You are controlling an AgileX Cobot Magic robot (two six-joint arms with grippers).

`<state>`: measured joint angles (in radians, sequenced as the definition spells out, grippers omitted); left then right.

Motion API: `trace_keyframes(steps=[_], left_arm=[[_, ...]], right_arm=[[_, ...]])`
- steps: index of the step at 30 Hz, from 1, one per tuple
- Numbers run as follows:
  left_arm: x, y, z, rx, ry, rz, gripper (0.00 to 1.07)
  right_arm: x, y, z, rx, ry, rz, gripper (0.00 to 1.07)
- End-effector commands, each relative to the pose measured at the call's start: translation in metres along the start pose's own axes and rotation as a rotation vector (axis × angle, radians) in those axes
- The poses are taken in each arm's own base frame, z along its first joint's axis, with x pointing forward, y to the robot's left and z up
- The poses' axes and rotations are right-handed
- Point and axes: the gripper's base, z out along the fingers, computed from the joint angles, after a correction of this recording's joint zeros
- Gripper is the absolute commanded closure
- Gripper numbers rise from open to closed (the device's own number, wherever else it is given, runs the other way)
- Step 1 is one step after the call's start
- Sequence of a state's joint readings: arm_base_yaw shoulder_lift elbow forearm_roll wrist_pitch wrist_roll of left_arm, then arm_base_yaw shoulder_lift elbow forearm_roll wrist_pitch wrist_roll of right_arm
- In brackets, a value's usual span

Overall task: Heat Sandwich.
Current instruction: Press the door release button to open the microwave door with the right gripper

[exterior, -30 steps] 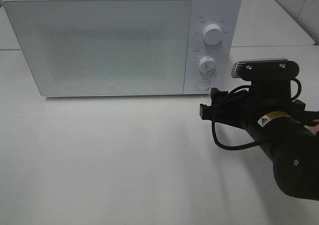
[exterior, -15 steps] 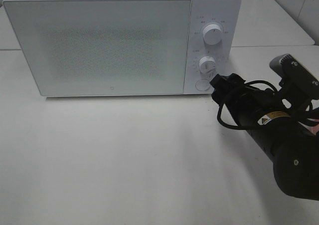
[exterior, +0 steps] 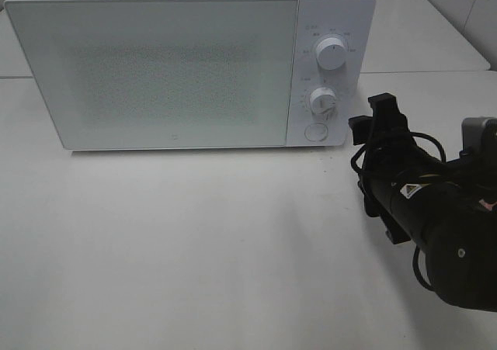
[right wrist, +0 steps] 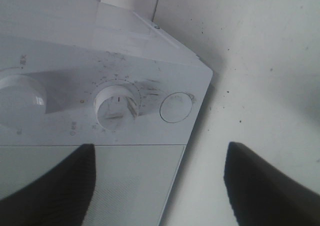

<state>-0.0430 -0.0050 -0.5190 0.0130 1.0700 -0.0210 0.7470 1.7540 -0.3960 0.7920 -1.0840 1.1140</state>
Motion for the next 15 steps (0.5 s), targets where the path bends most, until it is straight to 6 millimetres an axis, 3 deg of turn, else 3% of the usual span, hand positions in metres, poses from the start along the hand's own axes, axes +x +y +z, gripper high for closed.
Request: trace_keyframes(steps=[1,3,4,5,7,9,10,13,15], left_arm=[[0.0022,0.0002,-0.0027,-0.002,-0.021,0.002,0.09],[0.0022,0.0002,-0.0027,-0.002,-0.021,0.002,0.09],[0.0022,0.0002,-0.0027,-0.002,-0.021,0.002,0.09],[0.0022,0.0002,-0.0027,-0.002,-0.021,0.002,0.09],[0.0022,0.0002,-0.0027,-0.002,-0.021,0.002,0.09],[0.0022,0.0002,-0.0027,-0.002,-0.021,0.002,0.09],[0.0022,0.0002,-0.0027,-0.002,-0.021,0.002,0.09],[0.0022,0.0002,-0.0027,-0.002,-0.021,0.002,0.09],[0.0022,0.0002,-0.0027,-0.002,-0.021,0.002,0.09]], right_arm=[[0.0028,0.0011,0.0009,0.001,0.015,0.095,0.48],[0.0028,0.0011,0.0009,0.002,0.015,0.160,0.57],[0.0031,0.0005,0.0009,0.009,0.018,0.205,0.67],[0.0031,0.0005,0.0009,0.009,0.018,0.205,0.67],[0.0039,-0.0011,0.0009,0.028,0.024,0.216,0.78],[0.0057,-0.0048,0.0006,0.070,0.040,0.212,0.94],[0.0057,-0.0048,0.0006,0.070,0.040,0.212,0.94],[0.0074,-0.0070,0.0004,0.096,0.057,0.189,1.07],[0.0074,-0.0070,0.0004,0.096,0.057,0.187,1.07]])
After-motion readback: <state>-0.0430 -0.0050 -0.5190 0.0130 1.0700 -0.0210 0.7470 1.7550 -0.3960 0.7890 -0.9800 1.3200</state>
